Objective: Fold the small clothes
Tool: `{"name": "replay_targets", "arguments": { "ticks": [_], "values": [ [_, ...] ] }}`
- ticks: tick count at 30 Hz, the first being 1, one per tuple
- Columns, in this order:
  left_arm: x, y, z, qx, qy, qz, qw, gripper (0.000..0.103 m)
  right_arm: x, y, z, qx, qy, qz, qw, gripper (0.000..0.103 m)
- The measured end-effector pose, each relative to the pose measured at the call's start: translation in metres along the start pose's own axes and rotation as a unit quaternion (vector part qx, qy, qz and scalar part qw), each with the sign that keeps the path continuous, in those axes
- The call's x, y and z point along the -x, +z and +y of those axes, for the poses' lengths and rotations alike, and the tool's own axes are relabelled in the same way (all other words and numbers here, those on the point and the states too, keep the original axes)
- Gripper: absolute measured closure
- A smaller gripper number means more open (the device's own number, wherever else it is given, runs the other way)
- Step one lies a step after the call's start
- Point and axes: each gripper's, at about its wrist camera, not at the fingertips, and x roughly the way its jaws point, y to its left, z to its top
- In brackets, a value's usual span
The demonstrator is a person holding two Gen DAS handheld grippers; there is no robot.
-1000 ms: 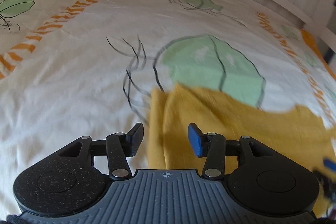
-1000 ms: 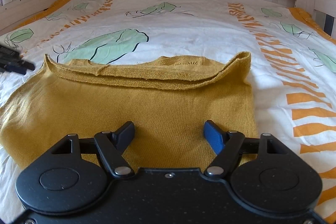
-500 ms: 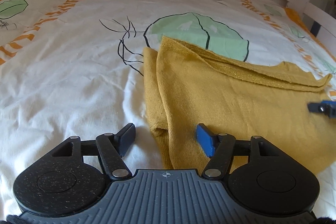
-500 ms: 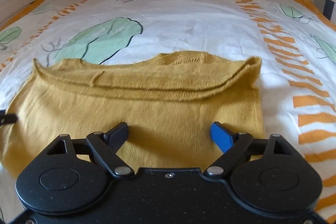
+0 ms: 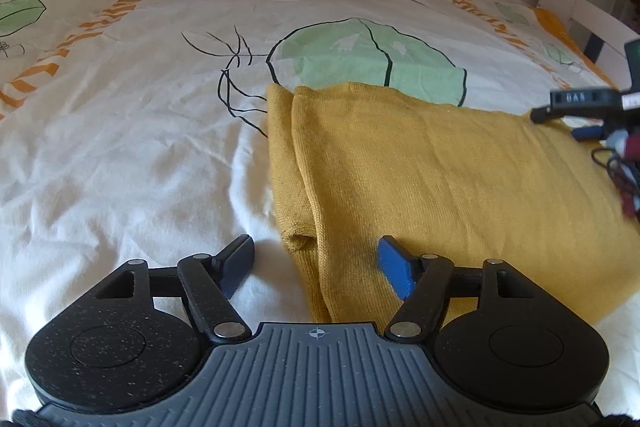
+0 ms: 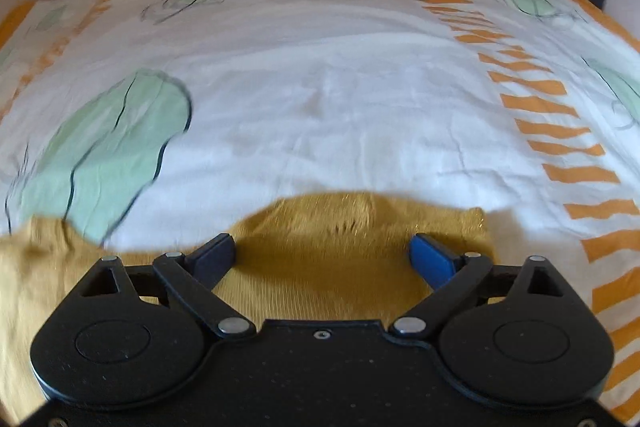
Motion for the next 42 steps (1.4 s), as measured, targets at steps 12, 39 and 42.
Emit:
{"name": "replay_targets", "arguments": {
  "ticks": [12, 39, 42],
  "values": [
    [-0.002, -0.002, 0.002, 0.004, -0.012, -0.002, 0.9999, 0.026, 0.029, -0.051, 0.068, 0.153, -0.006, -0.023, 0.988, 0.01],
    [-0.011, -0.007, -0.013, -0.01, -0.005, -0.011, 0.9999, 0.001, 0.027, -0.062, 0.057, 0.105, 0.005, -0.069, 0.992, 0.001],
    [-0.009, -0.004, -0.013, -0.019, -0.007, -0.001, 0.9998, 0.002, 0.026, -0.06, 0.055, 0.104, 0.011, -0.064, 0.992, 0.0]
  ]
}}
